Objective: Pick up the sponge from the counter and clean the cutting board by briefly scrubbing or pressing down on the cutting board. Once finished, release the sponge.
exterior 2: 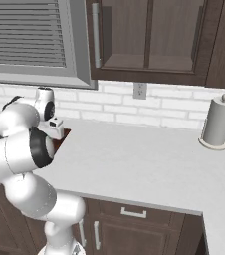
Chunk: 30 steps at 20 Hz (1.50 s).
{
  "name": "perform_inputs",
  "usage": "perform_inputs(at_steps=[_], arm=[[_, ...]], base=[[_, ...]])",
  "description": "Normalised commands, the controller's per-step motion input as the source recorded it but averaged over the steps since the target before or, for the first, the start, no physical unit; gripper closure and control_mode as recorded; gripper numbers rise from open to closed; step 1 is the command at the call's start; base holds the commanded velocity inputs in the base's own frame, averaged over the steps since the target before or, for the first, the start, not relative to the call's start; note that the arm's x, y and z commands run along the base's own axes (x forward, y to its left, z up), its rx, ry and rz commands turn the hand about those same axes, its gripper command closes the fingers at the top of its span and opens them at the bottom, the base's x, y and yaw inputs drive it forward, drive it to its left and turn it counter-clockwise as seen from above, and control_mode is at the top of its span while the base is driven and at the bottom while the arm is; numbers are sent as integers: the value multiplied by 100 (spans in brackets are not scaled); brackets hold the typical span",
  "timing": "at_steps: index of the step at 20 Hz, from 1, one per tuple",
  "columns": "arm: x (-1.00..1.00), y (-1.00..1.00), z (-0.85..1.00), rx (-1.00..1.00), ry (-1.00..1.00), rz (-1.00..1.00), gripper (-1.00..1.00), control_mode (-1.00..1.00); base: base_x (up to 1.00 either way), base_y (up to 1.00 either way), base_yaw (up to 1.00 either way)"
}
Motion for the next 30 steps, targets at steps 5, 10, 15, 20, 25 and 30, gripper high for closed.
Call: perform_inputs(at_steps=[5, 10, 15, 20, 25, 30], arm=[[5, 0, 0, 0, 0, 6, 100, -100], [0, 0, 0, 0, 0, 3, 100, -100], [0, 0, 0, 0, 0, 4, 100, -100], [0, 0, 0, 0, 0, 5, 100, -100], [-18, 8, 0, -1, -5, 4, 100, -100], [2, 10, -1, 0, 0, 8, 100, -100]], base=[[0, 0, 0], [0, 0, 0], [0, 0, 0], [0, 0, 0], [0, 0, 0], [0, 0, 0]])
